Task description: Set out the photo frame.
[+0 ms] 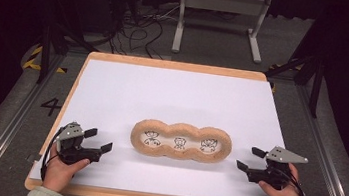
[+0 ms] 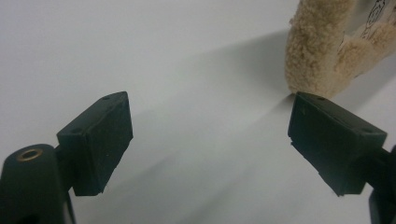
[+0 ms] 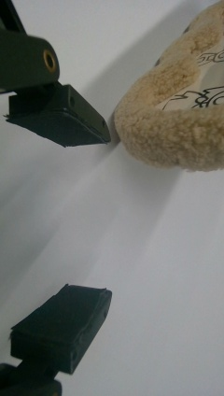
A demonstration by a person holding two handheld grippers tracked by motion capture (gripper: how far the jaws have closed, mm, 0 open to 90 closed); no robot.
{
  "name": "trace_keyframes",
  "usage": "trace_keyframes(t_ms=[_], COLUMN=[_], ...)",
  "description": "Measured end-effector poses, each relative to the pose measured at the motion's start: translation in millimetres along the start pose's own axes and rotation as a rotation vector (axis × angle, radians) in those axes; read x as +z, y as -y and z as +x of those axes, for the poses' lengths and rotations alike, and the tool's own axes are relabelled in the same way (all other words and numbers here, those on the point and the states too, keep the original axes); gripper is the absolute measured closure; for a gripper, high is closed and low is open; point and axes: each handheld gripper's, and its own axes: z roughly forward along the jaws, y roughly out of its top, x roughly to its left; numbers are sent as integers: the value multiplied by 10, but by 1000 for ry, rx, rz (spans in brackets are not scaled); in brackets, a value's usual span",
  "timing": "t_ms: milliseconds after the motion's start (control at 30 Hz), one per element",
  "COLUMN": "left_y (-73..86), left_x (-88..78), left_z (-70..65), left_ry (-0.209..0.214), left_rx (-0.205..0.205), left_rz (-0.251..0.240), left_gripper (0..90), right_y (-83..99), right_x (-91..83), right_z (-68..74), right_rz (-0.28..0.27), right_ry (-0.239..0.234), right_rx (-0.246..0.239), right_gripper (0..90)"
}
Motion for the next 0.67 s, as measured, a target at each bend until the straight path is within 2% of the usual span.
trace_keyframes(t_ms=[100,200,433,667], left_y=[-5,-11,-23,-27], left_x=[16,27,51,61], left_z=[8,7,9,-3], left_ry=[8,12,28,37], left_rx=[1,8,7,9], left_rz=[17,29,60,72], left_gripper=[147,148,153,152], right_y=[34,40,39,42], right_x=[48,103,101,93], right_z=[27,59,44,39], right_rz=[17,50,43,35], right_ry=[-13,-18,-5,2], right_rx=[7,-9,23,25], right_gripper=[208,200,192,183])
